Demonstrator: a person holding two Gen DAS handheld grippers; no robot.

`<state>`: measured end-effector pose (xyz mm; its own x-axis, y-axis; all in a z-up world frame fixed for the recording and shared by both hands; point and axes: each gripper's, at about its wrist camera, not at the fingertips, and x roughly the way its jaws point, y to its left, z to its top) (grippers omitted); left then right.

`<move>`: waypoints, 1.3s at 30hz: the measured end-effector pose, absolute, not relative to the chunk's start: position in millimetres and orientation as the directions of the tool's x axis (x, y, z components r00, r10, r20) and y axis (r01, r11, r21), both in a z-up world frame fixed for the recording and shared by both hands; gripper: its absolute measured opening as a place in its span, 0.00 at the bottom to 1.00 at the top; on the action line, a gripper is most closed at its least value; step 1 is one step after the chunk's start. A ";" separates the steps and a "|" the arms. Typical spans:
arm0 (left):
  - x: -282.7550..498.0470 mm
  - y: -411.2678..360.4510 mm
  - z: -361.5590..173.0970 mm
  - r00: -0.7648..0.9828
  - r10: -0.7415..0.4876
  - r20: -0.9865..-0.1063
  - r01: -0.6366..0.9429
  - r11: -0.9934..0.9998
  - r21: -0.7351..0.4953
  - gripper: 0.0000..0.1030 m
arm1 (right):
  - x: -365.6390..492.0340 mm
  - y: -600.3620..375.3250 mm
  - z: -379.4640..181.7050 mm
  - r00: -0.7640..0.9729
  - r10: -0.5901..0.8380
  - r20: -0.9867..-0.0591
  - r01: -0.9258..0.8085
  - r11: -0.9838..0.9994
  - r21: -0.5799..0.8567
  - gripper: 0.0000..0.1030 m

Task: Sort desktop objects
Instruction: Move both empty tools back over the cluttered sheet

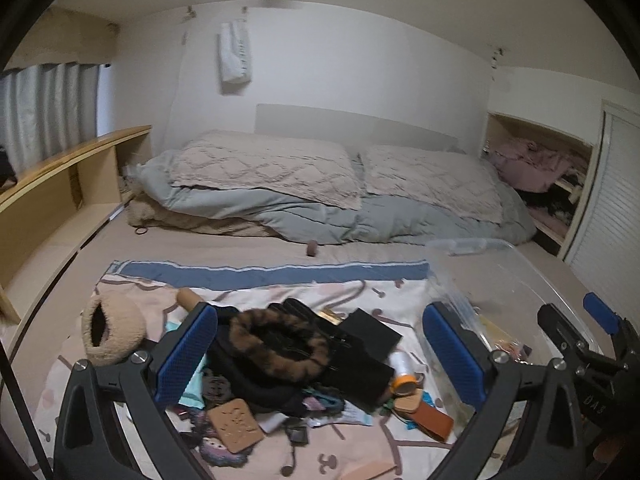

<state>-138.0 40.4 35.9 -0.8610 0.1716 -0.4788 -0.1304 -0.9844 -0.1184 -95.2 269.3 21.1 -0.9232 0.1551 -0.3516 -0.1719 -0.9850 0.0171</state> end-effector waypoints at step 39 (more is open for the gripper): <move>-124.3 -127.1 -7.1 -0.905 -0.009 -0.426 0.041 -0.997 -0.067 1.00 | -120.6 199.5 -8.8 -0.872 -0.204 -0.445 0.175 -0.979 0.105 1.00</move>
